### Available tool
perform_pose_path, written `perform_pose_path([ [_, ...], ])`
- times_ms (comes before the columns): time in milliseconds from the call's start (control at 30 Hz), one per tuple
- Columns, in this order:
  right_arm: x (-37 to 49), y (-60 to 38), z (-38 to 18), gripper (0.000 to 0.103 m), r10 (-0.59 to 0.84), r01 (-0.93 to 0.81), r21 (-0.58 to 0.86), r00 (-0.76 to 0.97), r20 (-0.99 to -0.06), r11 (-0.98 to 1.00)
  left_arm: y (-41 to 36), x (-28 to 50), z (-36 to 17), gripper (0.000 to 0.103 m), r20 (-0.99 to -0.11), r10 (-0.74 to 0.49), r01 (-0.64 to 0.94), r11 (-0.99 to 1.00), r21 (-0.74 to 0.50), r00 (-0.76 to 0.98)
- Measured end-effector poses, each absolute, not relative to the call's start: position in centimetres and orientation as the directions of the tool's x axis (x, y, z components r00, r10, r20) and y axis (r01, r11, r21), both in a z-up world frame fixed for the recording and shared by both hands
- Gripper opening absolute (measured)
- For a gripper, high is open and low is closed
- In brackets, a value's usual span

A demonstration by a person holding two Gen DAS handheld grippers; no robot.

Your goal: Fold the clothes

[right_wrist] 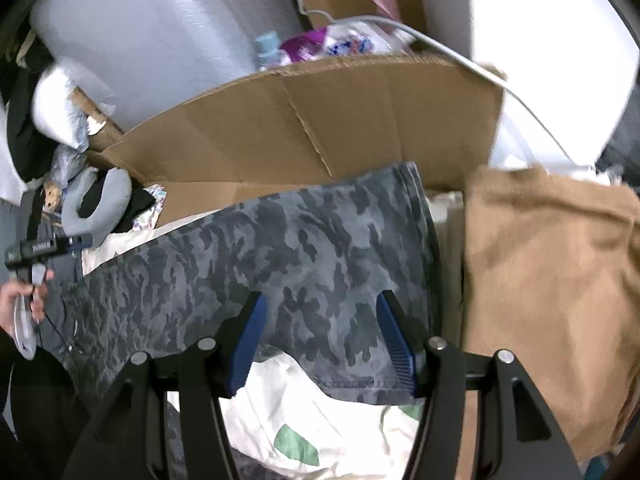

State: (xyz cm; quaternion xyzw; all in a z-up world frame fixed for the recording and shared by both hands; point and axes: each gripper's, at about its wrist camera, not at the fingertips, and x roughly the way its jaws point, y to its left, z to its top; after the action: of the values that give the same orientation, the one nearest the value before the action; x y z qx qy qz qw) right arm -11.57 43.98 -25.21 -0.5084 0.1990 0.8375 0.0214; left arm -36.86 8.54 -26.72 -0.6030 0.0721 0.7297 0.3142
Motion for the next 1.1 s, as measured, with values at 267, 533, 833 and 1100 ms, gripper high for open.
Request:
perform_pose_path([
  [267,-9.1,44.1,-28.4,0.055,-0.121,-0.310,0.307,-0.499,-0.858,-0.900,7.2,-35.0,-31.2,0.074,-0.950,0.310,-0.569,-0.788,-0.234,-0.038],
  [533,-5.9,44.5,-31.1,0.055,-0.099,-0.373,0.333,-0.524,-0.846,-0.866,6.8,-31.5,-34.0,0.074,-0.969,0.246,-0.627,-0.756,-0.189,-0.005],
  [833,-3.3,44.8,-33.4,0.055,-0.047,-0.443,0.303,-0.502,-0.864,-0.844,8.3,-28.1,-37.7,0.074,-0.983,0.176,-0.698,-0.699,-0.159,0.048],
  [1100,-1.9,44.8,-36.0,0.055,-0.093,-0.468,0.354,-0.492,-0.865,-0.810,7.9,-27.7,-39.7,0.074,-0.986,0.146,-0.692,-0.704,-0.161,0.081],
])
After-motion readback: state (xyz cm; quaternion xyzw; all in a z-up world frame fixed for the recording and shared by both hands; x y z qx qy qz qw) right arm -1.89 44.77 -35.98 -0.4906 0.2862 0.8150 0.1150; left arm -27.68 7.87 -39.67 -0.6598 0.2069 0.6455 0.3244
